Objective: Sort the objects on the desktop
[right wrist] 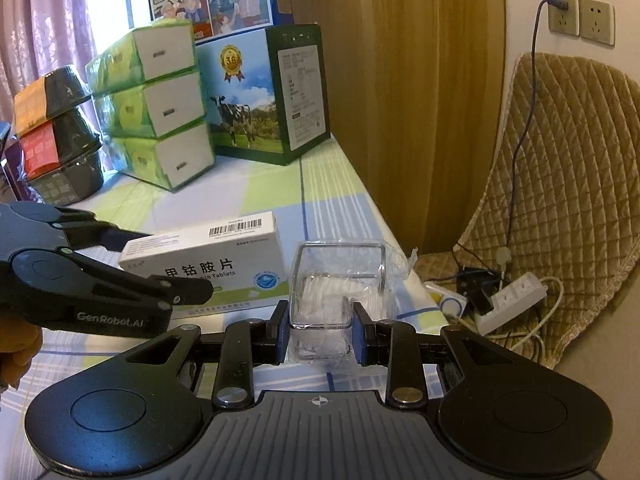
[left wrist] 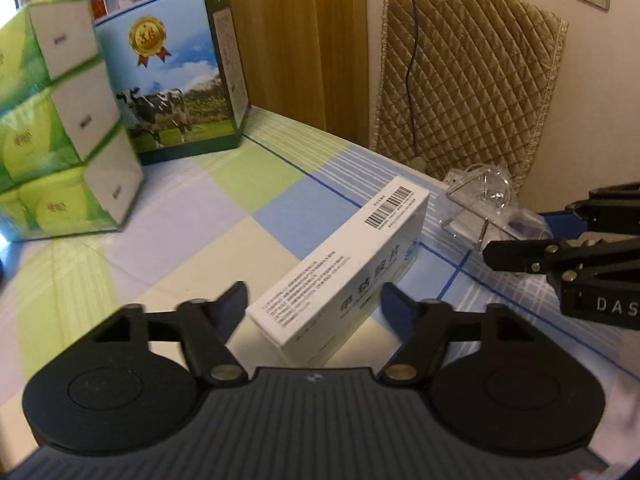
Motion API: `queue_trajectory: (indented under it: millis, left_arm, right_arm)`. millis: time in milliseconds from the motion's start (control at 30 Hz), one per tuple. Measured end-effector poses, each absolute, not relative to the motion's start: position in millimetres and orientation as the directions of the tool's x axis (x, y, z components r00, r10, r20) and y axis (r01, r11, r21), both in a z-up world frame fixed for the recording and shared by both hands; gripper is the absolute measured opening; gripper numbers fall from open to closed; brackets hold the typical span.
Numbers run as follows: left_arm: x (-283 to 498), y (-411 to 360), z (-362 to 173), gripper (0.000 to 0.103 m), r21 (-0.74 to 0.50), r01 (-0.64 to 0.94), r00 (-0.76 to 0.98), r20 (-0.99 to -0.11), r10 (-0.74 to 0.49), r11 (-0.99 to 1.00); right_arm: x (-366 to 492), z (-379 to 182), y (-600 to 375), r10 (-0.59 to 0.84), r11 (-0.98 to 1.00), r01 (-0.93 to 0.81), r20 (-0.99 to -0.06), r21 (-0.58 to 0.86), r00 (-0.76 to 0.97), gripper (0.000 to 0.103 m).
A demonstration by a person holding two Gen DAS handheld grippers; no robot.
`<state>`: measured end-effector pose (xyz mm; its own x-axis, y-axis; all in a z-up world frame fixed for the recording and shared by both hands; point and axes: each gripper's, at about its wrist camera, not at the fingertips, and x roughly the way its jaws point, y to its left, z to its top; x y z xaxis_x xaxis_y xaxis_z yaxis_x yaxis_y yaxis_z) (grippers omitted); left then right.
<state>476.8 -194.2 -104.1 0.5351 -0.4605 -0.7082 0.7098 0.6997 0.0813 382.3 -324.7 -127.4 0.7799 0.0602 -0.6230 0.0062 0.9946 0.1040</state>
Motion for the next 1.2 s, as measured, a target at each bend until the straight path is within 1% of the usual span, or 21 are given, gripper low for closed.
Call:
queue_trajectory:
  millis: [33, 67, 100, 133, 200, 267, 300, 400, 567, 833, 933, 1033, 1067, 1100, 1133, 1200]
  left_arm:
    - [477.7, -194.6, -105.2, 0.057, 0.066, 0.714, 0.520, -0.716, -0.466, 0.697]
    - [477.4, -194.7, -106.0, 0.054, 0.062, 0.715, 0.516, -0.718, -0.466, 0.696]
    - [476.7, -195.0, -106.1, 0.048, 0.060, 0.717, 0.513, -0.720, -0.468, 0.694]
    - [474.5, -195.5, -106.1, 0.045, 0.058, 0.721, 0.509, -0.721, -0.470, 0.691]
    - [470.3, -194.2, -106.2, 0.031, 0.046, 0.708, 0.507, -0.728, -0.461, 0.705]
    - [466.0, -190.2, -104.6, 0.021, 0.008, 0.685, 0.502, -0.730, -0.464, 0.728]
    - [462.8, -187.5, -104.1, 0.020, -0.007, 0.664, 0.504, -0.734, -0.455, 0.748]
    - [448.3, -176.3, -103.7, 0.020, -0.032, 0.602, 0.523, -0.740, -0.424, 0.798]
    - [407.5, -146.1, -97.9, 0.020, -0.009, 0.518, 0.572, -0.740, -0.354, 0.856]
    - [326.4, -89.3, -91.0, 0.020, -0.057, 0.359, 0.614, -0.738, -0.282, 0.932]
    - [299.7, -78.6, -93.5, 0.020, -0.065, 0.346, 0.613, -0.740, -0.278, 0.936]
    - [282.7, -79.7, -94.1, 0.020, -0.027, 0.357, 0.632, -0.730, -0.262, 0.934]
    - [280.4, -80.4, -94.0, 0.022, -0.016, 0.359, 0.643, -0.720, -0.260, 0.933]
    - [280.0, -81.5, -94.3, 0.032, -0.004, 0.362, 0.655, -0.711, -0.257, 0.932]
    - [279.7, -81.8, -94.7, 0.037, 0.008, 0.361, 0.666, -0.702, -0.251, 0.933]
    - [280.9, -81.2, -94.6, 0.037, 0.006, 0.355, 0.680, -0.688, -0.254, 0.935]
  right_arm:
    - [383.2, -127.7, -324.9, 0.061, 0.994, 0.006, -0.624, 0.105, 0.779, 0.028]
    - [384.2, -128.0, -324.9, 0.062, 0.994, 0.006, -0.625, 0.107, 0.778, 0.028]
    - [385.0, -128.8, -324.6, 0.065, 0.994, 0.006, -0.628, 0.110, 0.776, 0.028]
    - [385.2, -129.9, -324.2, 0.069, 0.993, 0.005, -0.632, 0.114, 0.772, 0.028]
    - [386.2, -132.0, -322.5, 0.078, 0.993, 0.001, -0.638, 0.122, 0.766, 0.028]
    - [386.9, -133.6, -320.3, 0.090, 0.992, -0.011, -0.640, 0.126, 0.763, 0.028]
    - [386.8, -134.4, -319.1, 0.097, 0.991, -0.017, -0.640, 0.130, 0.762, 0.028]
    - [386.0, -135.0, -314.6, 0.116, 0.990, -0.037, -0.638, 0.136, 0.761, 0.028]
    - [377.2, -133.8, -304.7, 0.142, 0.987, -0.062, -0.641, 0.145, 0.754, 0.028]
    - [333.1, -120.6, -257.4, 0.218, 0.974, -0.202, -0.633, 0.098, 0.743, 0.028]
    - [308.0, -121.0, -248.7, 0.233, 0.970, -0.218, -0.652, 0.105, 0.722, 0.028]
    - [289.7, -122.8, -242.7, 0.243, 0.966, -0.235, -0.664, 0.102, 0.707, 0.028]
    - [286.9, -123.8, -241.7, 0.244, 0.966, -0.238, -0.667, 0.103, 0.704, 0.028]
    - [285.7, -124.2, -241.4, 0.245, 0.965, -0.240, -0.670, 0.102, 0.701, 0.028]
    - [285.4, -125.5, -241.0, 0.246, 0.965, -0.241, -0.673, 0.102, 0.698, 0.028]
    - [286.6, -127.8, -242.5, 0.246, 0.965, -0.239, -0.677, 0.105, 0.694, 0.028]
